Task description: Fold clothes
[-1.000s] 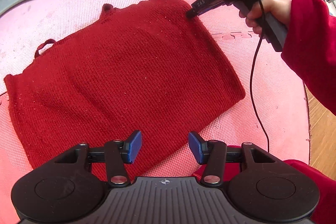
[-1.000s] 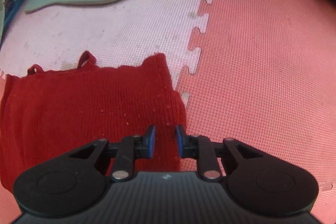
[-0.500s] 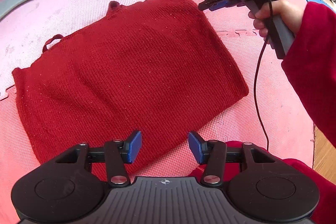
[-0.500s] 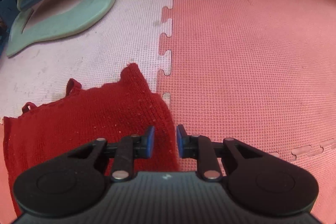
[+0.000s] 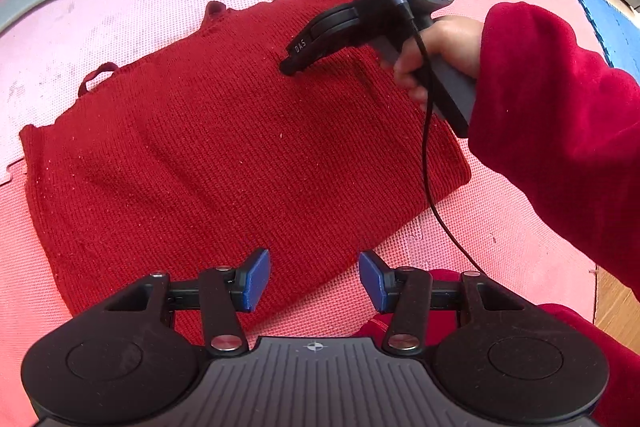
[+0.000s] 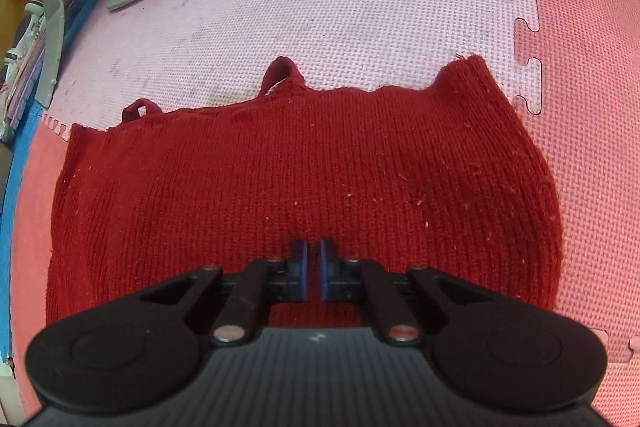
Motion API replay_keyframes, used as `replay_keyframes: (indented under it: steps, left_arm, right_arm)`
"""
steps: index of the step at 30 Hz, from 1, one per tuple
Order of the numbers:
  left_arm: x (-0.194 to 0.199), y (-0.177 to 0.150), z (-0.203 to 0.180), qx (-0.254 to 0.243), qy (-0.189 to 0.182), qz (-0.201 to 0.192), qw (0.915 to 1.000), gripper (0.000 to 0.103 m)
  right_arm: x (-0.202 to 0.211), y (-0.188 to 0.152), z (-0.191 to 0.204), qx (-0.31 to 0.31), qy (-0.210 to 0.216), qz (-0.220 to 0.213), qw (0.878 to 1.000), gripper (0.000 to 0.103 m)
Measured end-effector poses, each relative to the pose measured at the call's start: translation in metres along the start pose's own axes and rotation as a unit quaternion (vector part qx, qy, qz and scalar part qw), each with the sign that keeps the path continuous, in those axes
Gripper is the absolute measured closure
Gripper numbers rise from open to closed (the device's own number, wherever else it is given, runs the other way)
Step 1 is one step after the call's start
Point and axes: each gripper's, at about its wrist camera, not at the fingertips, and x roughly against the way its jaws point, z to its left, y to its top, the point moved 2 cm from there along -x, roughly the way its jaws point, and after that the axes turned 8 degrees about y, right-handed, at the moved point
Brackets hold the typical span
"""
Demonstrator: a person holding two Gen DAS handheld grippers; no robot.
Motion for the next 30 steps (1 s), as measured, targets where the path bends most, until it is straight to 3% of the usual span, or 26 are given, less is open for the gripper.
replay_keyframes:
  steps: [9, 19, 24, 26, 30]
  left_arm:
    - [0.011, -0.017, -0.003, 0.009, 0.006, -0.022, 0.9997, 0.051]
    - [0.029, -0.057, -0.008, 0.059, 0.03, -0.057, 0.9962, 0.051]
    - [0.049, -0.085, -0.009, 0.101, 0.036, -0.073, 0.9916, 0.051]
    - [0.055, -0.097, -0.011, 0.109, 0.044, -0.08, 0.9898, 0.051]
    - [0.061, -0.115, -0.011, 0.129, 0.053, -0.088, 0.9863, 0.051]
  right_arm:
    - [0.007, -0.005, 0.034, 0.063, -0.083, 0.021, 0.994, 0.095]
    - [0.039, -0.035, 0.053, 0.065, -0.076, -0.012, 0.995, 0.091]
    - [0.065, -0.055, 0.075, 0.074, -0.065, -0.016, 0.995, 0.08]
    - [0.076, -0.064, 0.084, 0.083, -0.063, -0.019, 0.994, 0.069]
    - [0.089, -0.08, 0.095, 0.088, -0.06, -0.026, 0.994, 0.067]
